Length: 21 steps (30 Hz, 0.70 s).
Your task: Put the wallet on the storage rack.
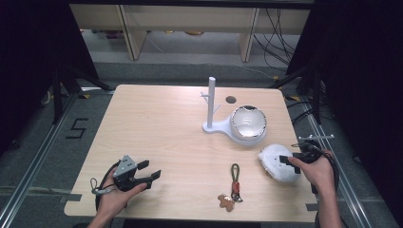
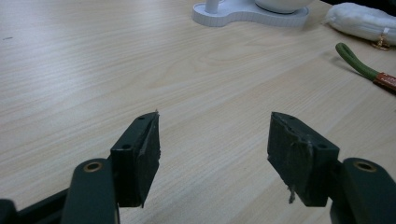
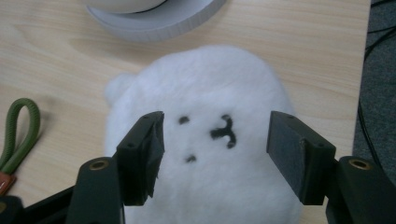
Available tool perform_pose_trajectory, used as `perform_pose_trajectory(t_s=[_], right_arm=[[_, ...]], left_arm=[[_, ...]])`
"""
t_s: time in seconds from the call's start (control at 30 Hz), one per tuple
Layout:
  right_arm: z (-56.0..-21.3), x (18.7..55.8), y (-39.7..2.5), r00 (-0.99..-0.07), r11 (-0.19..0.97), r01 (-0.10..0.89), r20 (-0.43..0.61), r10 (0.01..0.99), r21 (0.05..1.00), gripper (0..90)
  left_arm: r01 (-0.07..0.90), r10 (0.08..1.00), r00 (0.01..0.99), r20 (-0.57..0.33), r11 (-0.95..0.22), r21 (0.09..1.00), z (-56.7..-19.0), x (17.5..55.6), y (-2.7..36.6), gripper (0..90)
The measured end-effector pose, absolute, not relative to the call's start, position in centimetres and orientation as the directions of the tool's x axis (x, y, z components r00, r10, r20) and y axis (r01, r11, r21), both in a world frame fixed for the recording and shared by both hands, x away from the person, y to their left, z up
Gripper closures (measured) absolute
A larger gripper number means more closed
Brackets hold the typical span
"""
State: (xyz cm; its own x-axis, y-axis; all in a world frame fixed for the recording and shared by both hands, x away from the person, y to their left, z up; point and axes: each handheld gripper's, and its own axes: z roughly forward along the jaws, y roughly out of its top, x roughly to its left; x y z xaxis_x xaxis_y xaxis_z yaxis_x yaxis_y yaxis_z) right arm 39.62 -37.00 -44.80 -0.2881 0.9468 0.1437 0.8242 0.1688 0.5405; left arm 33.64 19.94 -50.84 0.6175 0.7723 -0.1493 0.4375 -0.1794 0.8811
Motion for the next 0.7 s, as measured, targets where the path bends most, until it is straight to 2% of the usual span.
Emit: perform_pose_trajectory(t_s=[0.03, 0.07, 0.13, 0.17, 0.2, 0.27, 0.3, 0.33, 0.4, 0.47, 0.5, 0.57, 0.63, 0.67, 0.7], right_arm=[[-45.0, 39.6, -36.7, -0.242, 0.1, 0.836, 0.2, 0.949, 0.54, 35.9], [-45.2, 40.0, -37.6, -0.277, 0.145, 0.829, 0.171, 0.945, 0.54, 35.5], [-45.5, 40.1, -37.7, -0.198, 0.063, 0.845, 0.201, 0.959, 0.531, 35.2], [-45.5, 40.4, -38.4, -0.258, 0.134, 0.846, 0.177, 0.95, 0.516, 35.0], [-45.7, 40.4, -38.1, -0.199, 0.068, 0.86, 0.209, 0.957, 0.506, 34.9], [-46.0, 40.7, -38.3, -0.199, 0.077, 0.858, 0.19, 0.961, 0.508, 34.7], [-46.0, 41.0, -38.7, -0.245, 0.116, 0.861, 0.202, 0.948, 0.496, 34.7], [-46.2, 41.1, -38.7, -0.242, 0.132, 0.854, 0.158, 0.957, 0.504, 34.7], [-46.3, 41.4, -38.7, -0.272, 0.157, 0.86, 0.175, 0.946, 0.486, 34.8], [-46.5, 41.4, -38.0, -0.204, 0.079, 0.873, 0.213, 0.955, 0.481, 34.6], [-46.6, 41.7, -38.4, -0.248, 0.14, 0.862, 0.165, 0.955, 0.487, 34.8], [-46.4, 41.8, -38.1, -0.221, 0.108, 0.889, 0.211, 0.952, 0.446, 35.3], [-46.5, 41.9, -37.8, -0.19, 0.067, 0.892, 0.236, 0.953, 0.447, 35.5], [-46.3, 42.2, -38.4, -0.264, 0.16, 0.883, 0.183, 0.947, 0.442, 35.6], [-46.2, 42.2, -38.3, -0.252, 0.148, 0.887, 0.189, 0.949, 0.438, 35.6]], left_arm=[[0.44, 0.771, 0.618, -0.153, -0.178, 0.88, -50.9, 33.7, 19.9, 34.3], [0.445, 0.773, 0.614, -0.158, -0.173, 0.879, -50.9, 33.7, 19.9, 34.3], [0.444, 0.772, 0.616, -0.159, -0.173, 0.879, -50.9, 33.7, 19.9, 34.3], [0.445, 0.773, 0.614, -0.158, -0.173, 0.879, -50.9, 33.7, 19.9, 34.3], [0.444, 0.773, 0.614, -0.158, -0.173, 0.879, -50.9, 33.7, 19.9, 34.3], [0.437, 0.768, 0.621, -0.158, -0.173, 0.883, -50.9, 33.8, 19.9, 34.3], [0.436, 0.767, 0.623, -0.151, -0.18, 0.881, -50.9, 33.8, 20.0, 34.3], [0.435, 0.773, 0.617, -0.147, -0.179, 0.882, -50.9, 33.8, 20.0, 34.4], [0.435, 0.775, 0.615, -0.146, -0.179, 0.882, -50.9, 33.7, 20.0, 34.5], [0.44, 0.778, 0.611, -0.147, -0.18, 0.88, -50.9, 33.7, 20.1, 34.5], [0.441, 0.777, 0.613, -0.146, -0.183, 0.879, -50.9, 33.7, 20.1, 34.5], [0.441, 0.776, 0.614, -0.147, -0.182, 0.879, -50.9, 33.7, 20.0, 34.5], [0.442, 0.775, 0.615, -0.146, -0.184, 0.878, -50.9, 33.7, 20.0, 34.5], [0.441, 0.775, 0.615, -0.146, -0.184, 0.878, -50.9, 33.7, 20.0, 34.5], [0.441, 0.775, 0.614, -0.146, -0.185, 0.878, -50.9, 33.7, 20.0, 34.5]])
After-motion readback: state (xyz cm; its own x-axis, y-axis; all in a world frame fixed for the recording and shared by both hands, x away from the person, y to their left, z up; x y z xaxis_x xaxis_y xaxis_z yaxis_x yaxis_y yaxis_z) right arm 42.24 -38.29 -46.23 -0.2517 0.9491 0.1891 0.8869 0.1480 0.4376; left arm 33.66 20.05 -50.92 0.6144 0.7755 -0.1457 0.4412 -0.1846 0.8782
